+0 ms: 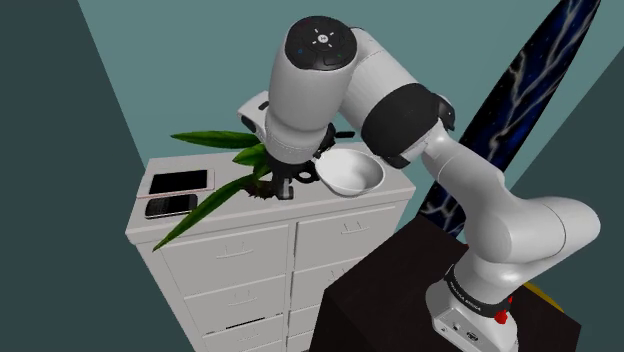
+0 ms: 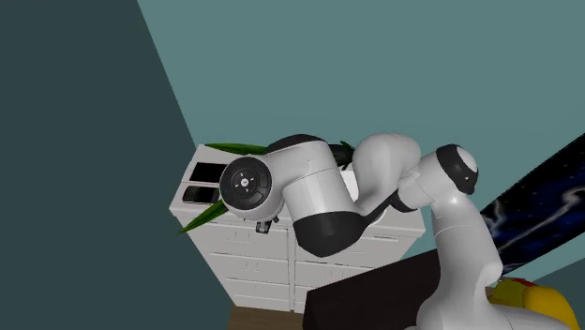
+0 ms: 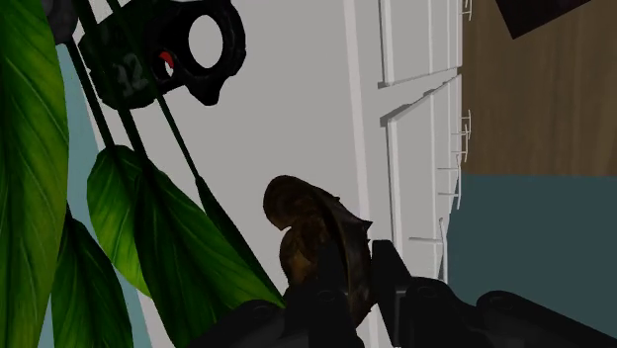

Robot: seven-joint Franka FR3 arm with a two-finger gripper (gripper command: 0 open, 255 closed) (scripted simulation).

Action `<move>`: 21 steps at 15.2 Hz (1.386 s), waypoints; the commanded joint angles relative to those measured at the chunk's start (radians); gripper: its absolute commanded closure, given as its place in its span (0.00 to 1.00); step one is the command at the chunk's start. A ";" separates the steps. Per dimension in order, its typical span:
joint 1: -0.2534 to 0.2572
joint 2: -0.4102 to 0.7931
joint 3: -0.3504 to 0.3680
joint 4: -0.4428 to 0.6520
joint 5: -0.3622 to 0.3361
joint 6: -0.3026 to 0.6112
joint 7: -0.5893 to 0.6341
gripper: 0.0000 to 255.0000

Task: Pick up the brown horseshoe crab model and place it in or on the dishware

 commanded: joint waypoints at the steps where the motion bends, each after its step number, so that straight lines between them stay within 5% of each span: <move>1: 0.012 -0.015 0.018 0.020 0.012 -0.009 -0.005 1.00; 16: 0.081 -0.130 0.128 0.174 0.086 -0.074 -0.048 1.00; 21: -0.036 -0.069 0.236 0.044 0.177 -0.137 -0.041 1.00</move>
